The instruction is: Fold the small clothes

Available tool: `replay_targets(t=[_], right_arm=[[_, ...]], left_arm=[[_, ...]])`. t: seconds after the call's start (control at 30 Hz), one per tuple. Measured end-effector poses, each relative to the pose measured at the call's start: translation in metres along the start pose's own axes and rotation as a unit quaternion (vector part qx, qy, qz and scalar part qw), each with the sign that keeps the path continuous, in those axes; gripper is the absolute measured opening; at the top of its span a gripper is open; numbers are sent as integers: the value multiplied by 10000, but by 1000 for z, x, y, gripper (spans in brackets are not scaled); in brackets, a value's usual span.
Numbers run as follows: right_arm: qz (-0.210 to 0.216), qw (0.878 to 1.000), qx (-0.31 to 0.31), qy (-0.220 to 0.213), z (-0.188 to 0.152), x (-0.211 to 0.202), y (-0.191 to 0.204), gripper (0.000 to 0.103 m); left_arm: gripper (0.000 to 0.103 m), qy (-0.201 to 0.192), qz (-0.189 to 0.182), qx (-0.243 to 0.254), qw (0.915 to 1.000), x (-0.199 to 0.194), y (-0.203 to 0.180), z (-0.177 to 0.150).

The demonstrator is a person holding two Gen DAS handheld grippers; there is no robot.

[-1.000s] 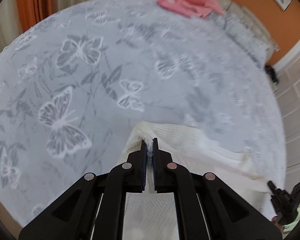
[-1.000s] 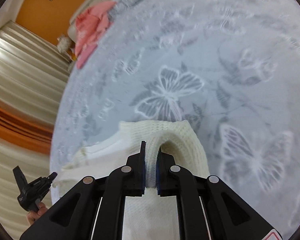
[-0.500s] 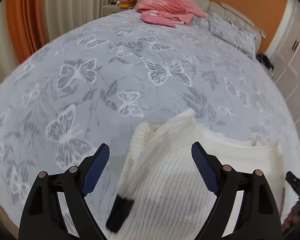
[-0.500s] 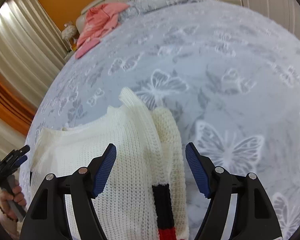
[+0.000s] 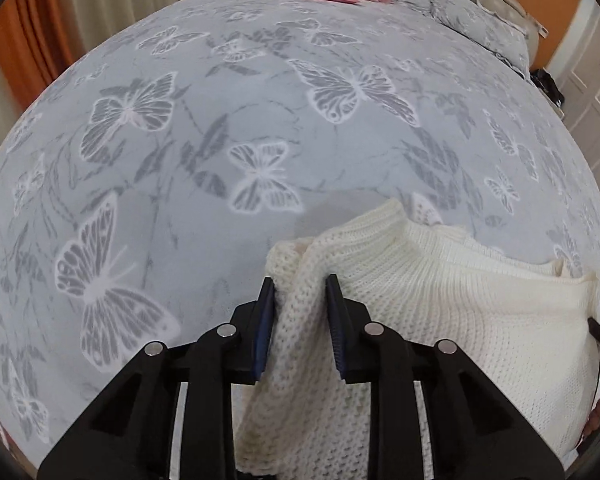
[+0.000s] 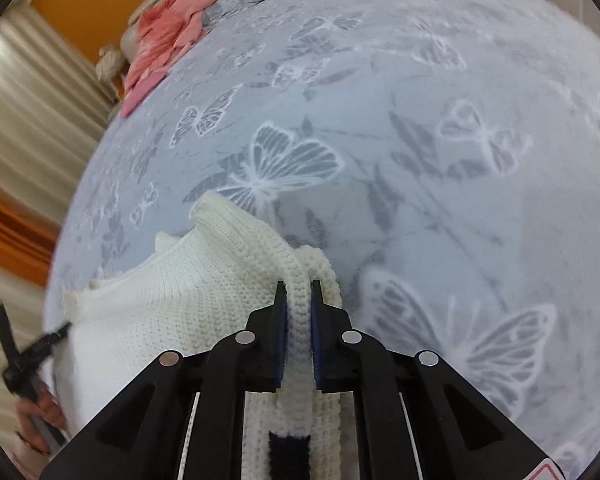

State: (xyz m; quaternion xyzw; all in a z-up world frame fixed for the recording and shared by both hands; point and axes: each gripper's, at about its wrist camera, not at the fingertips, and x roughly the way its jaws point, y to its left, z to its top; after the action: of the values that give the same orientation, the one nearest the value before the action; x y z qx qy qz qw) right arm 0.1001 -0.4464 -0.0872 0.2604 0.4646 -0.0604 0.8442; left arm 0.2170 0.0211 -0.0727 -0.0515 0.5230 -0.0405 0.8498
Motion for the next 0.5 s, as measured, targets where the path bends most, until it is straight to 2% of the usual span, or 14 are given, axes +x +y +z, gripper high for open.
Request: replay_targets(t=[0.07,0.13,0.17,0.23,0.3,0.4,0.43,0.5], right_arm=[[-57,9993,-351,-121,1,-8,17,8],[-223,9988,-424,139,0,7,15,9],[-158,9991,-333,201,0,9,12,10],[-68,9998,-139,133,3,-9,14,12],[47,9998,-150,-133,-3,-38,22,14],[-36,9979,-505,-395,-32,-74,41,14],[-108,9973,-623,-371,-44,-80,48,15],[-341,9958,-819,-238,-78,-85,54,16]], left_arm=[[25,-8,50,-48,10000,0,-1,1],[27,16,125,-19,9999,2,-4,-1],[31,52,164,9,9999,0,-6,-2],[34,134,122,-6,9998,-6,-9,2],[34,88,35,21,10000,-27,-11,-2],[42,-91,72,279,9995,-58,-21,-15],[47,-134,101,353,9992,-67,-26,-22],[50,-175,164,495,9985,-79,-36,-34]])
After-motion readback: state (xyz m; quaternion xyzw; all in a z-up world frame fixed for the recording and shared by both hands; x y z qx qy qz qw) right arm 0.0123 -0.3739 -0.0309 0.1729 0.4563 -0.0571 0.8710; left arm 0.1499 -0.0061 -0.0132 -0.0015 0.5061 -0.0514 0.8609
